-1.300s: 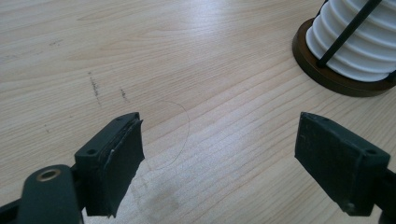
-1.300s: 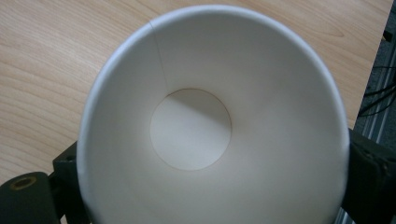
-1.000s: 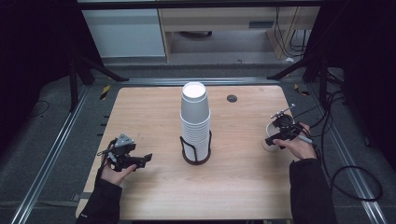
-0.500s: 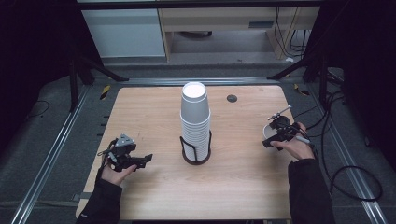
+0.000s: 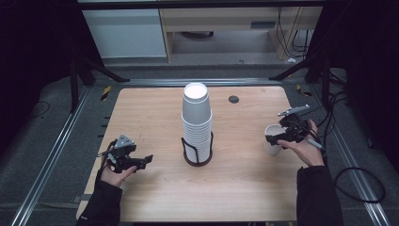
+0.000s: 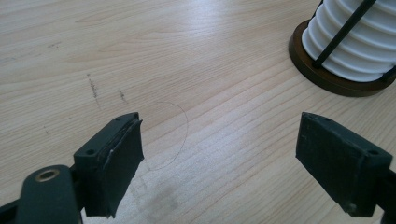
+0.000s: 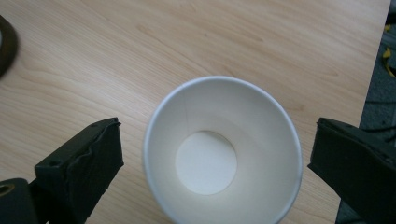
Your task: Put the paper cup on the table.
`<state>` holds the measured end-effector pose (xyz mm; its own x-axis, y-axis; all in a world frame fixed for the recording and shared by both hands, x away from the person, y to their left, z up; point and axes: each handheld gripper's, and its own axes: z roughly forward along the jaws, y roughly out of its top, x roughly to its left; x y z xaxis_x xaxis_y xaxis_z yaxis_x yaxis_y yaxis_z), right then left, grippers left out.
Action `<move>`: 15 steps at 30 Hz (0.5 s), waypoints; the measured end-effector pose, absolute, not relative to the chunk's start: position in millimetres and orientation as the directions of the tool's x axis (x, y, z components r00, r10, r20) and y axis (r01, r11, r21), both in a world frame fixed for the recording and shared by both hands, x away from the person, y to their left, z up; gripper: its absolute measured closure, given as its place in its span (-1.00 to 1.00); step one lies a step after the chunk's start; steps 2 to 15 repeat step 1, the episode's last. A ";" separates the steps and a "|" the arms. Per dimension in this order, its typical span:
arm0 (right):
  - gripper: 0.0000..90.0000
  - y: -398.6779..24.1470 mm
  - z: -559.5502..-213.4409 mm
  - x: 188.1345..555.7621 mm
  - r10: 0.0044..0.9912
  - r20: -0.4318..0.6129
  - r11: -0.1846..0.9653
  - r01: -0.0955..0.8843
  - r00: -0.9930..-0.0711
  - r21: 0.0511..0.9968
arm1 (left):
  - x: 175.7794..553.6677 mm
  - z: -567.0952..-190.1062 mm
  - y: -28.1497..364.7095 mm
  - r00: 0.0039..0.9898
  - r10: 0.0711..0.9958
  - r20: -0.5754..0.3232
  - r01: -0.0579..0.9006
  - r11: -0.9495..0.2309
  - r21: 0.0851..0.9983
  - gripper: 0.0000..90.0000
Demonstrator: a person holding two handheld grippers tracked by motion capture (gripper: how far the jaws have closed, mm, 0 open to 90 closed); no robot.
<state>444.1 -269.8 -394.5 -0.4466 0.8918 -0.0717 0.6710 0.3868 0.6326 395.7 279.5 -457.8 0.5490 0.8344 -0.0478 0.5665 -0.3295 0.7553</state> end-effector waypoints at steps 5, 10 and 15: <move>-0.94 -270.0 -392.0 439.3 0.893 -0.067 0.379 0.663 -0.445 0.646 | 395.9 -458.2 280.2 0.544 0.838 -0.049 0.568 -0.325 0.756 -0.69; -0.94 -270.0 -392.0 439.3 0.893 -0.067 0.379 0.663 -0.445 0.646 | 395.9 -458.2 280.2 0.544 0.838 -0.049 0.568 -0.325 0.756 -0.69; -0.94 -270.0 -392.0 439.3 0.893 -0.067 0.379 0.663 -0.445 0.646 | 395.9 -458.2 280.2 0.544 0.838 -0.049 0.568 -0.325 0.756 -0.69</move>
